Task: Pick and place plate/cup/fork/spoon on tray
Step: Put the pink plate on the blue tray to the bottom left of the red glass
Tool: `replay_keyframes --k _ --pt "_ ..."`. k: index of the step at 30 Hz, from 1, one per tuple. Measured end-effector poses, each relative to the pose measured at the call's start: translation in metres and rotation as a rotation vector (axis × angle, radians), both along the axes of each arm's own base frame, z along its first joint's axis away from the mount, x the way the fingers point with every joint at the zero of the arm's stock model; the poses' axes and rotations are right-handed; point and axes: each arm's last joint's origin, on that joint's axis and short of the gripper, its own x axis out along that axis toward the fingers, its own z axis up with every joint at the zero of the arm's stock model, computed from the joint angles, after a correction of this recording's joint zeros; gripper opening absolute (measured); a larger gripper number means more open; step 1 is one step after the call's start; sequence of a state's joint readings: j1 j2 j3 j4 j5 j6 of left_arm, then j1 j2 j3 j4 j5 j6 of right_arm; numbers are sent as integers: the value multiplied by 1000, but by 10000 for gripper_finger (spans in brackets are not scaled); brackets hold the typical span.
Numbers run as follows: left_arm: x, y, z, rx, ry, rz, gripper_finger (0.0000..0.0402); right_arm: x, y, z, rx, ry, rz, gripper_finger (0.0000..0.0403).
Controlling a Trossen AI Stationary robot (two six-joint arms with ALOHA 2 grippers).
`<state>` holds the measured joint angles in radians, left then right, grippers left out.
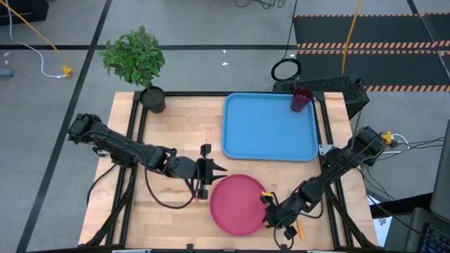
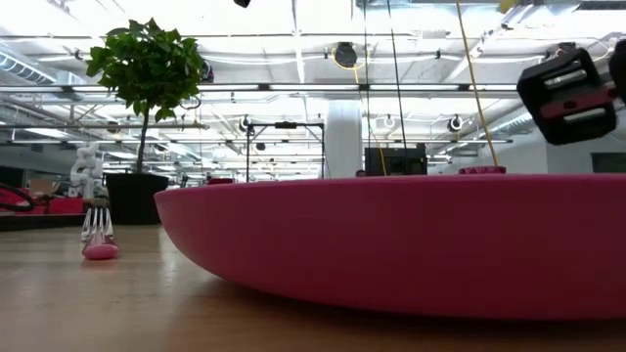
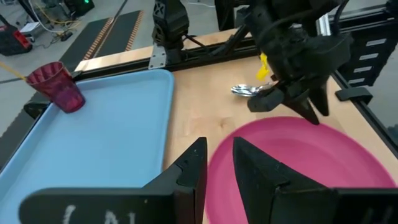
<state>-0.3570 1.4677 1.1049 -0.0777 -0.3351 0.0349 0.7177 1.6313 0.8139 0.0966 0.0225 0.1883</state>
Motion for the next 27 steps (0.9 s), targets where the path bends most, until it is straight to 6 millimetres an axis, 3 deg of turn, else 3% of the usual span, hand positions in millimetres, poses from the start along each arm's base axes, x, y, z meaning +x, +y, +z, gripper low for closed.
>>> replay_keyframes --k 9,14,27 --pt "-1 -2 0 4 1 -6 81 1 0 -2 -27 -17 31 31" --pt "-1 -2 0 4 1 -5 81 1 0 -2 -30 -21 37 20" --pt "-1 -2 0 1 0 -4 81 -2 -1 -5 -92 -10 45 98"
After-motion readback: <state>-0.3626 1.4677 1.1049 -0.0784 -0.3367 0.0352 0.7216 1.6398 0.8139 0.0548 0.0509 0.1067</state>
